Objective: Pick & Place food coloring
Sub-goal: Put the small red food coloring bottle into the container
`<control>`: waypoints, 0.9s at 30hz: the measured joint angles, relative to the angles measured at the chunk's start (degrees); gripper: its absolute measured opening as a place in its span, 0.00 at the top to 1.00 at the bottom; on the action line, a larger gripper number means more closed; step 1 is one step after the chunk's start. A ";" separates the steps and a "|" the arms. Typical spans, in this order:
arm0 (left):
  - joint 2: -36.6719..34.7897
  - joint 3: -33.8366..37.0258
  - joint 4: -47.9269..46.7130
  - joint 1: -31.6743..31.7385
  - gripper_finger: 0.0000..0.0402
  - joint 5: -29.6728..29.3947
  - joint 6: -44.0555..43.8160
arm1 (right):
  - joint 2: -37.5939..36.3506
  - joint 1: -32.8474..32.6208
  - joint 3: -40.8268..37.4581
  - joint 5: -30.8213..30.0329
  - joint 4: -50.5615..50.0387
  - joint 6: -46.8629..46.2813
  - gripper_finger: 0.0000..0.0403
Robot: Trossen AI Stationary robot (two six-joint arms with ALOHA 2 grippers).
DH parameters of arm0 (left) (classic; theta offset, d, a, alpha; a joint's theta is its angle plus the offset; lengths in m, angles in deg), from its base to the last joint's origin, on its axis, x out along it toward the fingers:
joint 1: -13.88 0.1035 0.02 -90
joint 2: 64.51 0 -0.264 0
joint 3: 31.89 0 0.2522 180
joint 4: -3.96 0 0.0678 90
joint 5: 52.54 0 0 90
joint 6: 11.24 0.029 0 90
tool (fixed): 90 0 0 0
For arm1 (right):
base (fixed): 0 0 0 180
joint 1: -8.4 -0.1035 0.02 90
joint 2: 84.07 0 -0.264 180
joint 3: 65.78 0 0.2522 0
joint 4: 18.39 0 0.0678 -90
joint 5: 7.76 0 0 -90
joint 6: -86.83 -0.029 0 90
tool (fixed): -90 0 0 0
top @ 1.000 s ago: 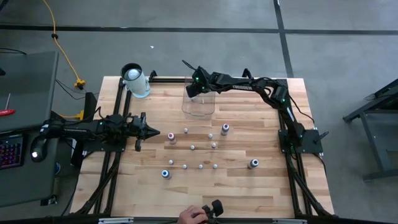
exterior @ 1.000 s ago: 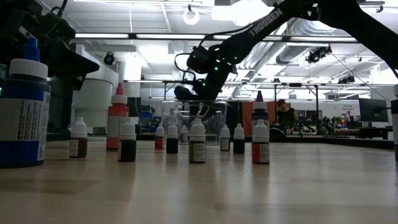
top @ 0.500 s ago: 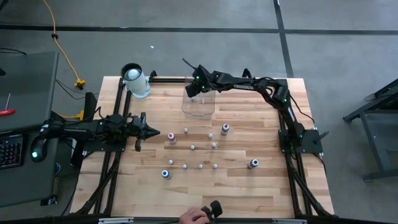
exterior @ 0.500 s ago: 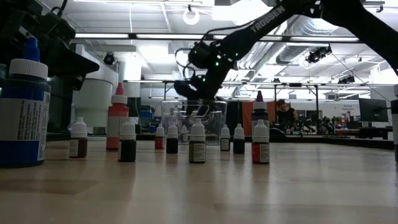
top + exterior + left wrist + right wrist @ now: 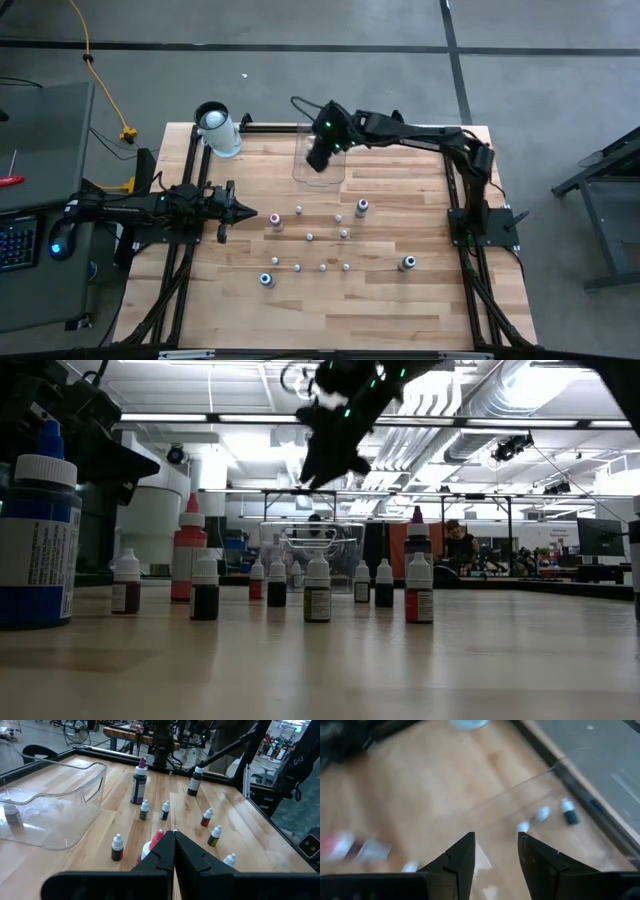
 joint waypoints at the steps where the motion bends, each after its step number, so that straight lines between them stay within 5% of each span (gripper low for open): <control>1: -0.01 0.01 -0.01 0.01 1.00 0.00 -0.02 | -1.16 -1.20 0.00 0.28 -2.51 2.03 0.66; 13: 0.01 -0.01 -0.01 0.00 1.00 0.00 -0.01 | -8.69 -21.53 0.00 3.47 -29.11 15.75 0.66; 27: -0.01 0.00 -0.01 -0.01 1.00 0.00 -0.02 | -8.02 -35.29 -0.13 -1.23 -35.34 8.12 0.66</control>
